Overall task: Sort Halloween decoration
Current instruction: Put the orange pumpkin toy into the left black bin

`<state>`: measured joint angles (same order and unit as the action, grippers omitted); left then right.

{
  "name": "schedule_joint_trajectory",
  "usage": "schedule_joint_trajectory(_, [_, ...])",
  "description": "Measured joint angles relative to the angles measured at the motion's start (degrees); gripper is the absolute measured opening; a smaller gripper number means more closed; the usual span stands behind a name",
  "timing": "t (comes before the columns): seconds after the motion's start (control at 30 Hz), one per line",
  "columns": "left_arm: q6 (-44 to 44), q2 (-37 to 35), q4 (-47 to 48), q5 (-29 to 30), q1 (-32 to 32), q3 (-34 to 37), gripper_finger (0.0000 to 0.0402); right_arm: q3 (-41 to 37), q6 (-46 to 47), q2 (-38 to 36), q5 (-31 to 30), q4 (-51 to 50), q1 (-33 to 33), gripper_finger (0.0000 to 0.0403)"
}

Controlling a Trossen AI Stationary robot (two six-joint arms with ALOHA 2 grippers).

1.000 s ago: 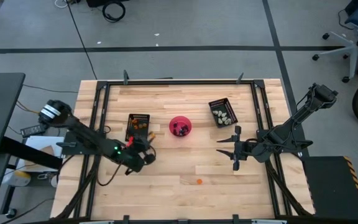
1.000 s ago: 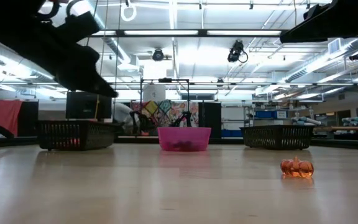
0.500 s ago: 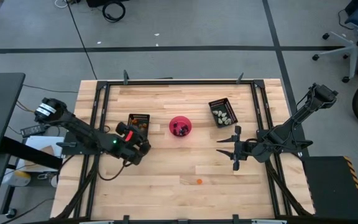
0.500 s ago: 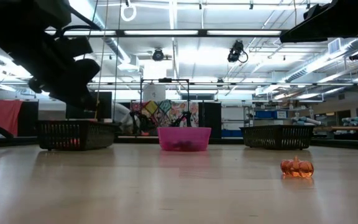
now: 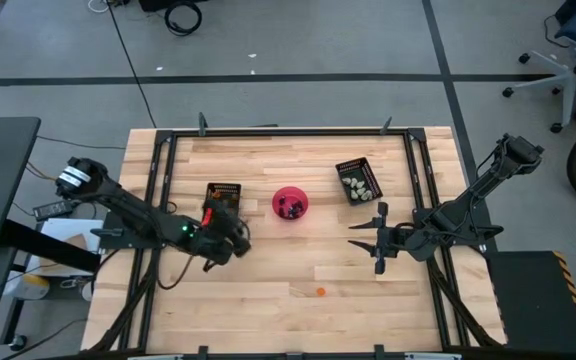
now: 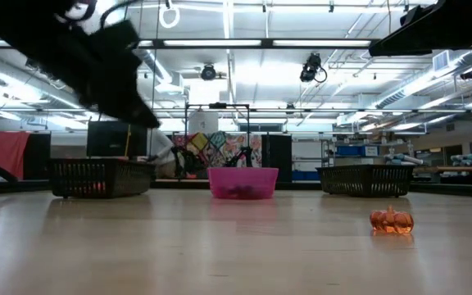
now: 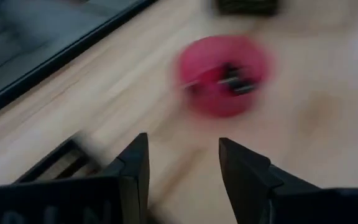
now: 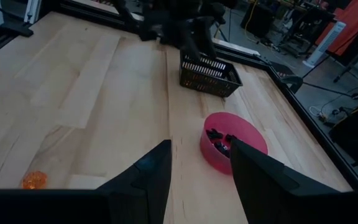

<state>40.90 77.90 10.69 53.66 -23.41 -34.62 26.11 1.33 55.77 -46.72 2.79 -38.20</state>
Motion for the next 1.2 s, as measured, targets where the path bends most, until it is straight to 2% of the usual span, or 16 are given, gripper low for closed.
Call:
schedule_joint_trajectory(0.1, [-13.6,1.9,-12.9,-5.1,-0.3,0.0,0.0143,0.0,0.0,0.0,0.0,0.1,0.0,0.0167])
schedule_joint_trajectory(0.17, [-18.1,4.0,-19.2,-9.6,0.2,0.0,0.0143,0.0,0.0,0.0,0.0,0.1,0.0,0.0167])
schedule_joint_trajectory(0.33, [-20.8,12.6,-30.2,-22.2,1.5,0.0,0.0143,0.0,0.0,0.0,0.0,0.1,0.0,0.0167])
schedule_joint_trajectory(0.43, [-23.2,19.2,-40.9,-26.9,1.4,0.0,0.0143,0.0,0.0,0.0,0.0,0.1,0.0,0.0167])
schedule_joint_trajectory(0.6, [-28.3,29.3,-61.6,-30.2,0.6,-0.1,0.0144,0.0,-0.1,0.0,0.1,0.1,0.0,0.0167])
schedule_joint_trajectory(0.67, [-27.6,32.3,-66.0,-30.2,0.4,-1.0,0.0147,0.0,-0.3,0.0,0.3,0.1,0.0,0.0167])
schedule_joint_trajectory(0.8, [-28.3,36.7,-60.8,-30.4,-0.3,-8.5,0.0163,0.0,-0.9,0.0,1.2,-0.1,0.0,0.0167])
schedule_joint_trajectory(1.0, [-31.6,41.5,-44.4,-30.6,-1.3,-23.4,0.0192,0.0,-1.1,0.0,3.5,-1.0,-0.5,0.0167])
schedule_joint_trajectory(1.2, [-33.0,46.5,-43.8,-31.5,-1.2,-31.3,0.0204,0.0,-1.6,0.0,3.2,-1.8,-2.2,0.0167])
